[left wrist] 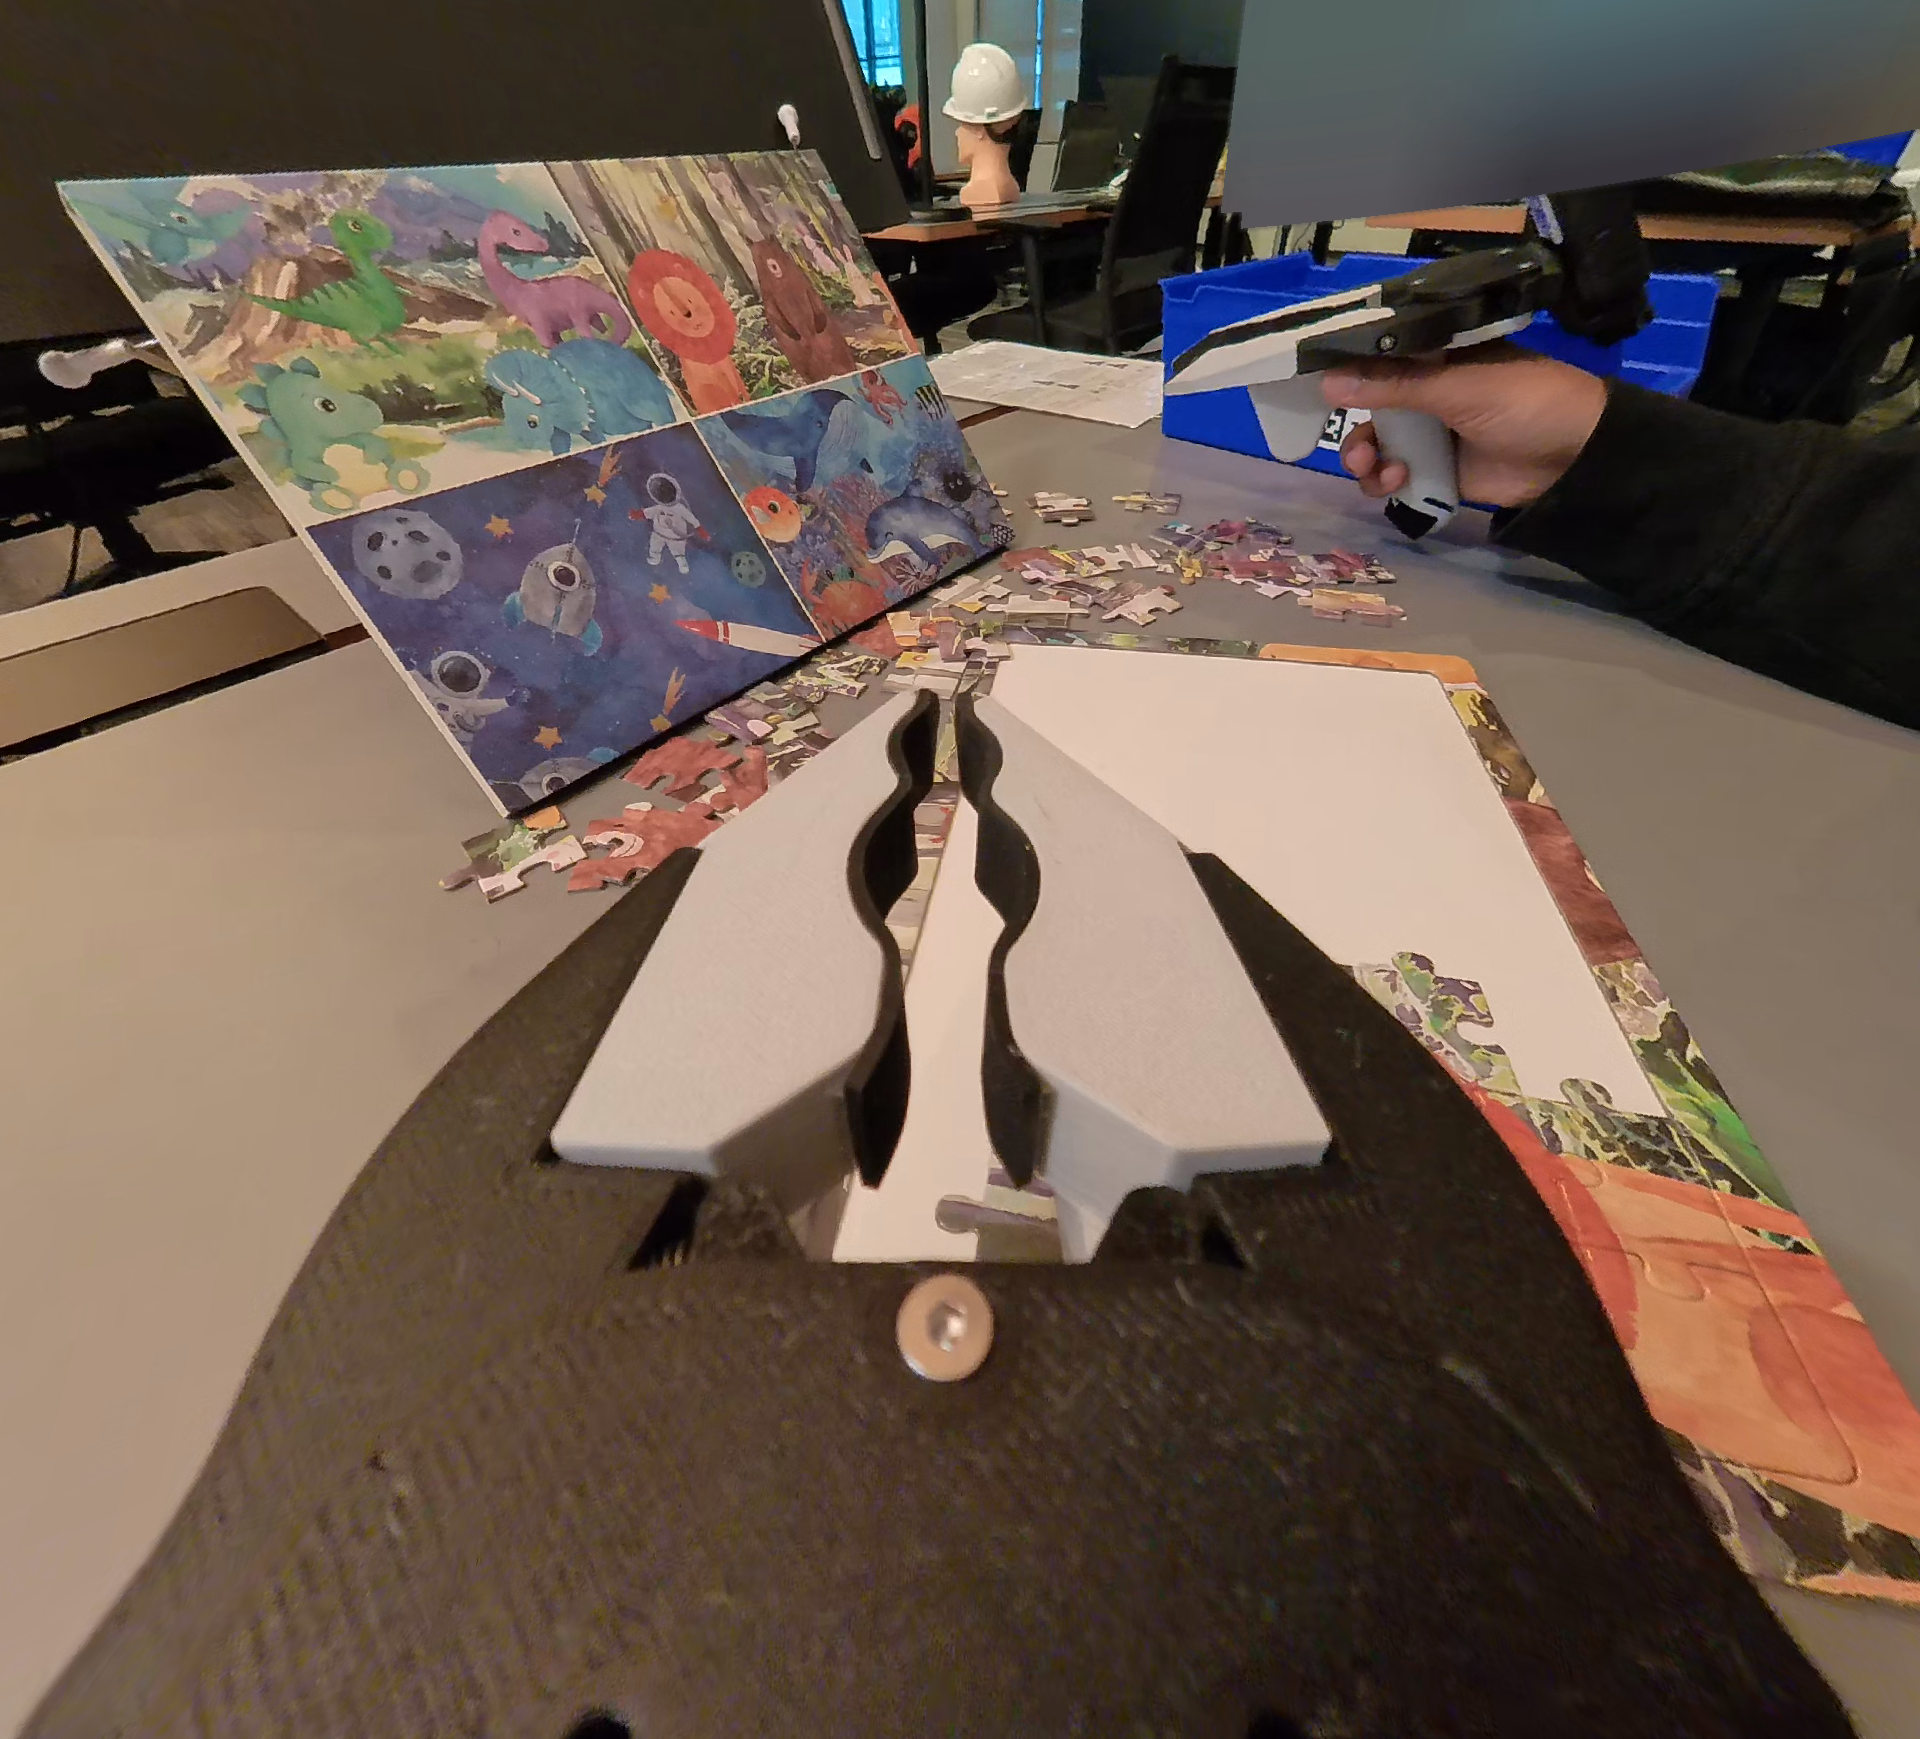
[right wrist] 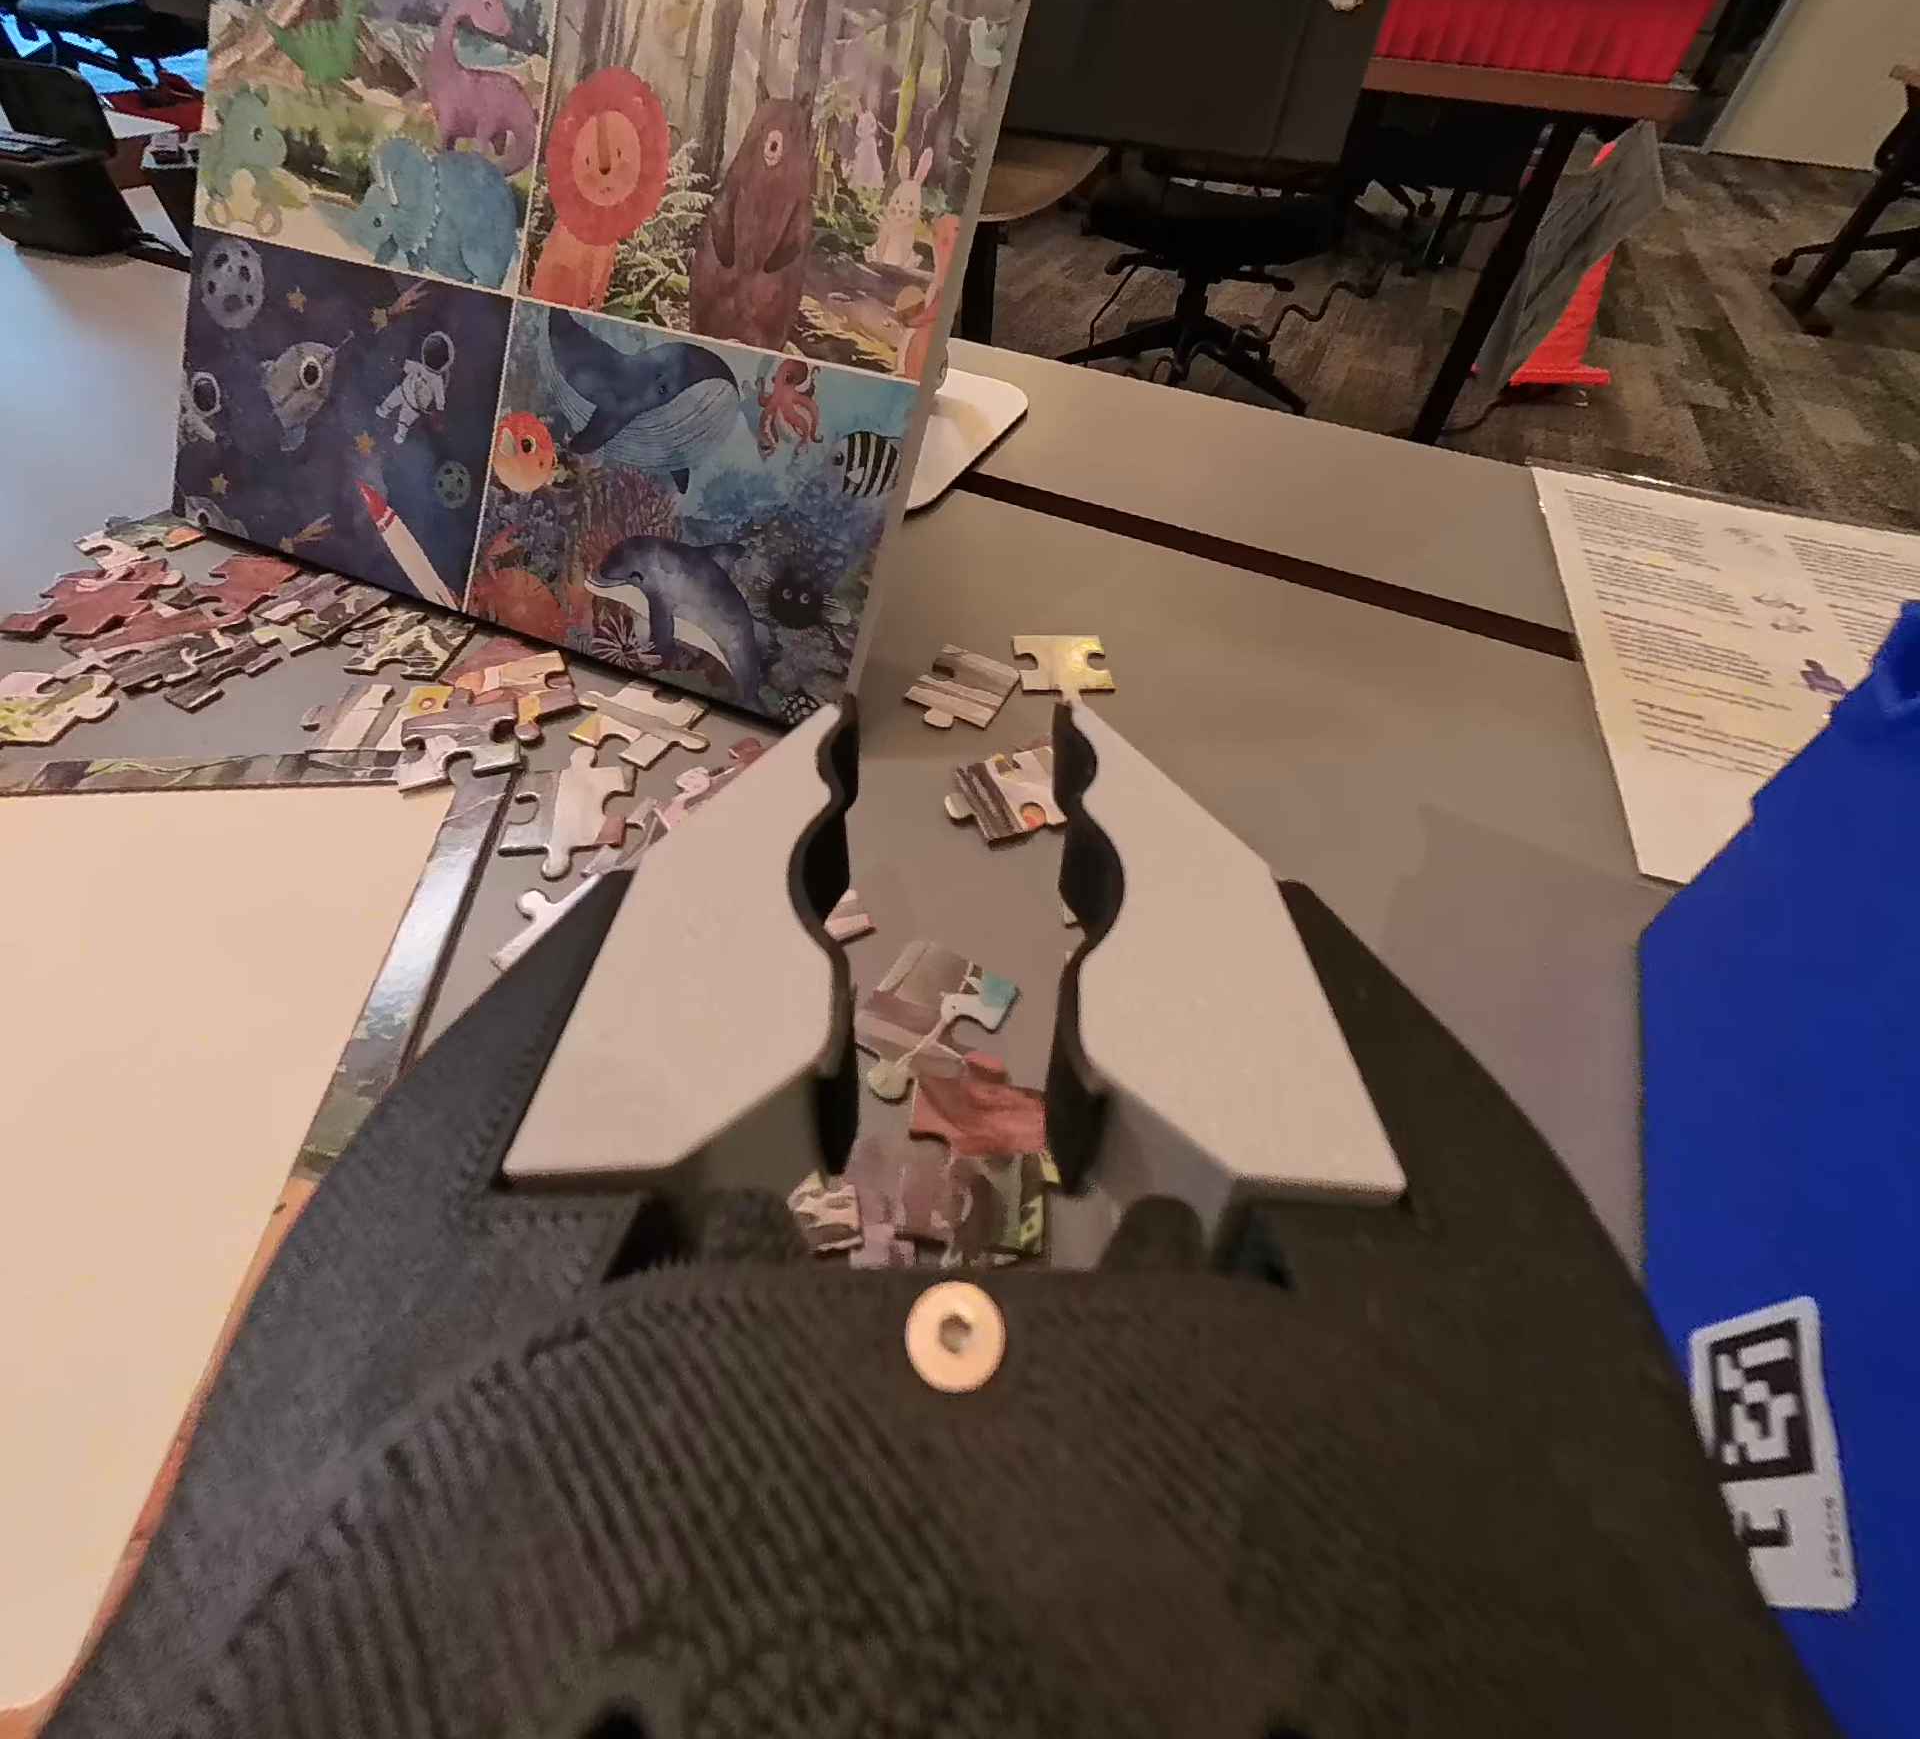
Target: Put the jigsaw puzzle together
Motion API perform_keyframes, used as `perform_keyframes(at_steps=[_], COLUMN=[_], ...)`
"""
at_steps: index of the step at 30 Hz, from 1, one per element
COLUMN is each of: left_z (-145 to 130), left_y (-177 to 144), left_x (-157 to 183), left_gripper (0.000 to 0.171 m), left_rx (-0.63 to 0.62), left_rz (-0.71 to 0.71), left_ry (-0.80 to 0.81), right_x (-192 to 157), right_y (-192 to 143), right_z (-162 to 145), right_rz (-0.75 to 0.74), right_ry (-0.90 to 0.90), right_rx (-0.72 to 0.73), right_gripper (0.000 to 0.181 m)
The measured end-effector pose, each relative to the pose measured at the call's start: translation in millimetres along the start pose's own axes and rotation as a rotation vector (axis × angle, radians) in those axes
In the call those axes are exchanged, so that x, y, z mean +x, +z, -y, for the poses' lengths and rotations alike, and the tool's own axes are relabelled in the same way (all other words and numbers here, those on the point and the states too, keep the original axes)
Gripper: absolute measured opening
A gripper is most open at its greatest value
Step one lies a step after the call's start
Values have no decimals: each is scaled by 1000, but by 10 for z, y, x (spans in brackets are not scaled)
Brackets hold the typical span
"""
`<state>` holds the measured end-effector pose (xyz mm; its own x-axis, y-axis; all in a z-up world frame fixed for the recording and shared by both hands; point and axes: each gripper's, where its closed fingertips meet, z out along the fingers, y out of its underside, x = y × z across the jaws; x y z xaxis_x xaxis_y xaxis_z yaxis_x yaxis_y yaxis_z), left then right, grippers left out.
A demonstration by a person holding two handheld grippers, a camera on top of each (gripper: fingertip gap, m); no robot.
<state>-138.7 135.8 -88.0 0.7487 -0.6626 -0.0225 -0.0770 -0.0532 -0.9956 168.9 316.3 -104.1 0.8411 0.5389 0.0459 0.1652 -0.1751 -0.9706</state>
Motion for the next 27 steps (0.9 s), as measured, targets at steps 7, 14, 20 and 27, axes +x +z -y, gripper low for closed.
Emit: perform_keyframes(at_steps=[7,14,20,27], left_z=[-16,7,-149,-391], left_y=[13,133,576,785], left_x=[-11,-177,-501,-374], left_gripper=[1,5,20,16], left_rx=[-12,-42,-256,-318], left_rz=[6,42,-48,-158], left_ry=[4,16,-41,-76], right_x=[-123,-571,-1169,-1594], right_y=[18,243,611,1151], right_z=[19,-270,-115,-396], right_rz=[30,53,214,301], right_ry=[-15,-210,-161,-207], right_rx=[5,-176,-234,-437], right_gripper=[35,33,36,26])
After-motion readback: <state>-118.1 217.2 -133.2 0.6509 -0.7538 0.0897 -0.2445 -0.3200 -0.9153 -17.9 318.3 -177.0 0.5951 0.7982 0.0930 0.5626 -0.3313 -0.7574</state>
